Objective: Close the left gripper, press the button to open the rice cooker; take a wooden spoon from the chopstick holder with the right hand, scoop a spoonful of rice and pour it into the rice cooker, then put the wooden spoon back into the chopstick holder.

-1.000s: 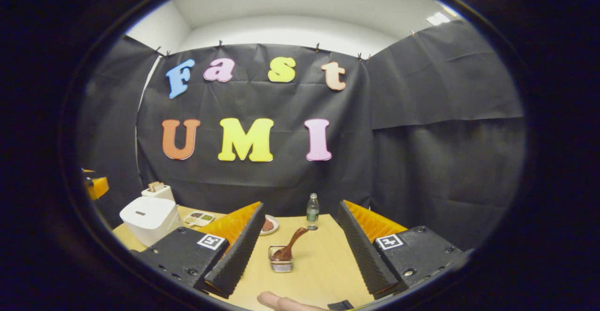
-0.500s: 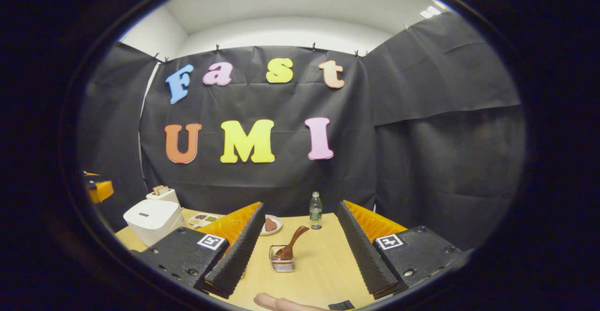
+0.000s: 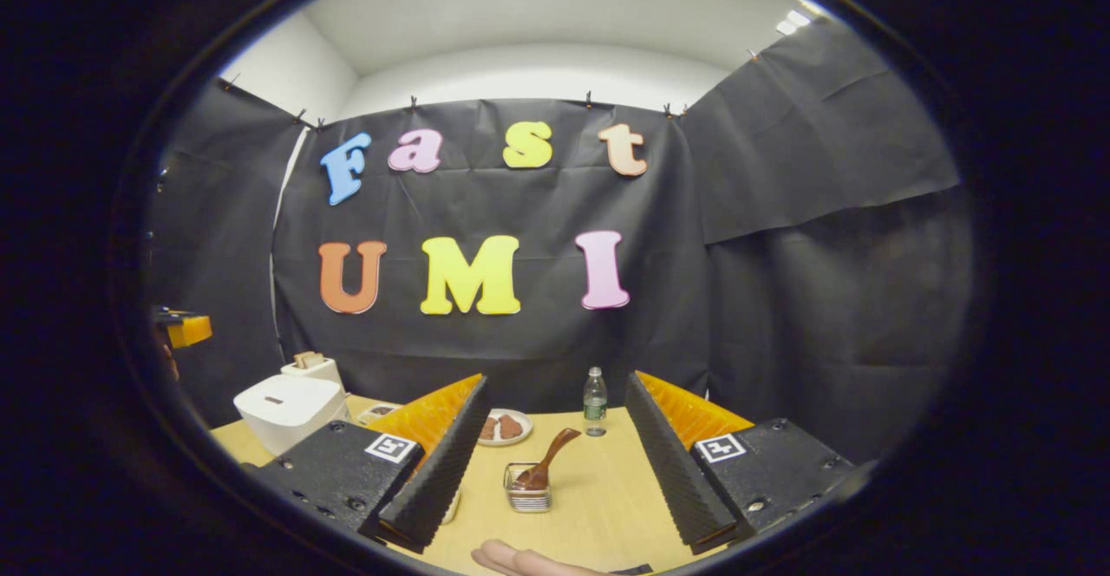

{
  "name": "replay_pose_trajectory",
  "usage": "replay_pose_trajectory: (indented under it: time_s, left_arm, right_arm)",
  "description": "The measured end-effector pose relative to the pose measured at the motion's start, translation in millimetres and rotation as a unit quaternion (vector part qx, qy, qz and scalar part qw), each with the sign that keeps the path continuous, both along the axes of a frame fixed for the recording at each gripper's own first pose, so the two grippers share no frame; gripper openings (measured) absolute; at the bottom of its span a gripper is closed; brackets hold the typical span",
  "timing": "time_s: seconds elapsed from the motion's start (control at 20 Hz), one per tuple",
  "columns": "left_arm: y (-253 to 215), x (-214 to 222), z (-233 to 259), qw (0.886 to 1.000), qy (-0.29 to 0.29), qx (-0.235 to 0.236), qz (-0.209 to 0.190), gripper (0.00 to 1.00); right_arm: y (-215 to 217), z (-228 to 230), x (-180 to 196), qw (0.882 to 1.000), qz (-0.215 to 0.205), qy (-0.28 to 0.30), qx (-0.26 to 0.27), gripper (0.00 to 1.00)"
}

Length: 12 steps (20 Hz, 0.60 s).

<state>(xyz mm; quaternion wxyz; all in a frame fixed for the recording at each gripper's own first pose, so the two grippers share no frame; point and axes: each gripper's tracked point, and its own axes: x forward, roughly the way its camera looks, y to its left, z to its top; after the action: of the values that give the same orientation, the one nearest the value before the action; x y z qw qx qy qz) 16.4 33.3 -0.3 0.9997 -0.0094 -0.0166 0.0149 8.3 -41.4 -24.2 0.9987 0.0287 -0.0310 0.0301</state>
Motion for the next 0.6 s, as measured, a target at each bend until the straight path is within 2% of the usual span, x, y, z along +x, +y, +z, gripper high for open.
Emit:
replay_pose_trajectory:
  time_s: [0.2,0.3,0.35,0.6]
  left_arm:
    - [10,22,-11,1.000,0.010,0.002,0.013,0.62]
    - [16,25,-13,1.000,0.012,-0.002,0.008,0.19]
    - [19,33,-19,1.000,0.016,0.000,0.010,0.15]
    - [26,65,-45,0.998,0.043,0.038,0.014,0.15]
  right_arm:
    - [2,-9,9,1.000,0.007,0.003,0.009,1.00]
    - [1,-20,17,1.000,0.008,0.011,0.014,1.00]
    - [2,-25,22,1.000,0.008,0.014,0.015,1.00]
    - [-2,-46,46,1.000,-0.013,0.022,-0.002,1.00]
